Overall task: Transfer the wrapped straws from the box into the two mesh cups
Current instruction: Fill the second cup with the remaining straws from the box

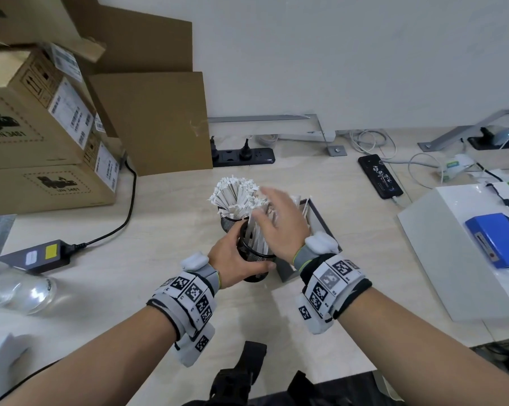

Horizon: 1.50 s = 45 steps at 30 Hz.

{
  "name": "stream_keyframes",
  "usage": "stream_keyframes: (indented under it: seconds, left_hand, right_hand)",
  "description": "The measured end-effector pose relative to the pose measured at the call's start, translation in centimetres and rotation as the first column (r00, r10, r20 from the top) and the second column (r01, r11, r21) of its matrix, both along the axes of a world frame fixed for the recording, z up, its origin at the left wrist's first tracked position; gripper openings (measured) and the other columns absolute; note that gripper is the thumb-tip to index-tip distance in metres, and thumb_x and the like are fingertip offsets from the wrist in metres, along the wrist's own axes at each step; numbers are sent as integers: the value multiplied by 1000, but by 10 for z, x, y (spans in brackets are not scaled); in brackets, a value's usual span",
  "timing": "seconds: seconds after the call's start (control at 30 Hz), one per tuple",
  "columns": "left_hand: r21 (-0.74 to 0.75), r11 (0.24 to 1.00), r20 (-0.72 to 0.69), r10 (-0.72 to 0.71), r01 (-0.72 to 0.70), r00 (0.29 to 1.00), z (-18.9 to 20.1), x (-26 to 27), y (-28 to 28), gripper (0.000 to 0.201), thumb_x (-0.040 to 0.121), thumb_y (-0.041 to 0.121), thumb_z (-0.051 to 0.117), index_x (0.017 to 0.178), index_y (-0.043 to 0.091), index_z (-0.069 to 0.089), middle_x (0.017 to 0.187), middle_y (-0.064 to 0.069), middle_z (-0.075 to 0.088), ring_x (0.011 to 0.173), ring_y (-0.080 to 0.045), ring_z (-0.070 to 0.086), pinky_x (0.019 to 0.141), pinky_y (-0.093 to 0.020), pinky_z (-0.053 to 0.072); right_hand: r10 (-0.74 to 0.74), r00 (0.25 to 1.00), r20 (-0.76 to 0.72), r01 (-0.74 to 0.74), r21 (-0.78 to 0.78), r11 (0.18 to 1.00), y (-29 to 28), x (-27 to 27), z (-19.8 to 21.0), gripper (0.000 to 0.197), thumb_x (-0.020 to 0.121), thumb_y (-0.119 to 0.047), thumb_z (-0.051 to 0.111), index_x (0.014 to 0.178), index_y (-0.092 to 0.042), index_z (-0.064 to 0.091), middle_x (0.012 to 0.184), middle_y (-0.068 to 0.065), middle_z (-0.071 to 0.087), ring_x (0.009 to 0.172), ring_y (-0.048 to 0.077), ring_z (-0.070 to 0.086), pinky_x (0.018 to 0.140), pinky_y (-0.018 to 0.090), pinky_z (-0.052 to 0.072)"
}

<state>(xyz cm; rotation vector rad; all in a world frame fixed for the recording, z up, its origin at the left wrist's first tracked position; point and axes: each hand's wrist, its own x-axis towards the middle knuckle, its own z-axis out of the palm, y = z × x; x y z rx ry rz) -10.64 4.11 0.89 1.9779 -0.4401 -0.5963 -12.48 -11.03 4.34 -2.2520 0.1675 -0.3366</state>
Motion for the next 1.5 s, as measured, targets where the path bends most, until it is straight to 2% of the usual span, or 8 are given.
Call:
stream_keyframes:
  seconds: [0.43, 0.6, 0.73, 0.9, 1.07, 1.33, 1.4, 1.5]
  left_hand:
    - [35, 996, 64, -80, 78, 995, -5, -6, 4, 94, 58, 39, 93, 135, 32, 40, 108, 23, 60, 93, 3, 61, 76, -4, 42]
    - [6, 1000, -68, 3, -2, 998, -17, -2, 8, 93, 59, 38, 94, 136, 27, 41, 117, 14, 63, 106, -5, 61, 89, -18, 46]
    - [19, 992, -166, 124, -123, 978, -31, 1, 21, 90, 65, 24, 92, 137, 24, 39, 115, 13, 59, 106, -8, 59, 92, -20, 44]
    - [68, 991, -204, 128, -117, 970, -44, 1, 28, 87, 67, 14, 88, 137, 24, 38, 108, 19, 59, 102, -9, 59, 88, -23, 42]
    - [84, 982, -173, 179, -166, 968, -54, -3, 27, 96, 52, 31, 95, 131, 22, 40, 118, 4, 61, 108, -14, 61, 91, -29, 47]
    - [216, 975, -167, 86, -48, 982, -52, -5, 32, 100, 54, 37, 94, 132, 28, 32, 113, 8, 64, 105, -16, 61, 97, -33, 49]
    - [228, 973, -189, 30, 14, 981, -53, -5, 34, 88, 52, 39, 91, 126, 21, 48, 109, 8, 68, 102, -13, 65, 95, -31, 51]
    - [252, 965, -210, -18, 72, 978, -52, -5, 35, 47, 57, 34, 89, 98, 28, 67, 88, 12, 73, 84, 9, 66, 82, -18, 55]
  right_hand:
    - [35, 995, -94, -46, -118, 992, -7, 2, -14, 34, 97, -37, 47, 106, -8, 60, 82, 10, 67, 74, 29, 60, 67, 36, 45]
    - [105, 992, -68, -111, -83, 990, -8, -3, -11, 41, 95, -39, 53, 129, -16, 54, 124, 4, 59, 110, 14, 54, 92, 26, 42]
    - [-240, 970, 38, 238, 50, 970, -36, -4, -11, 30, 97, -28, 50, 121, -13, 57, 119, 4, 58, 99, 11, 56, 88, 27, 46]
    - [-400, 870, -289, 433, 58, 899, -61, -7, -26, 23, 91, -29, 57, 111, -17, 60, 112, 2, 64, 99, 21, 62, 80, 24, 41]
    - [-287, 805, -519, 336, 1, 942, -51, -7, -48, 63, 82, -44, 63, 137, -20, 45, 138, 0, 54, 123, 23, 54, 104, 37, 42]
    - [-283, 764, -579, 363, 23, 931, -34, 6, -65, 42, 86, -46, 58, 111, -12, 55, 104, 7, 65, 96, 29, 62, 86, 36, 49]
    - [-280, 762, -584, 343, -3, 939, -34, 5, -65, 28, 90, -39, 59, 87, -12, 53, 86, 8, 61, 82, 28, 59, 74, 34, 46]
    - [-263, 759, -595, 357, 43, 933, -36, 4, -63, 32, 88, -30, 65, 114, -13, 60, 112, 6, 67, 104, 28, 62, 88, 31, 47]
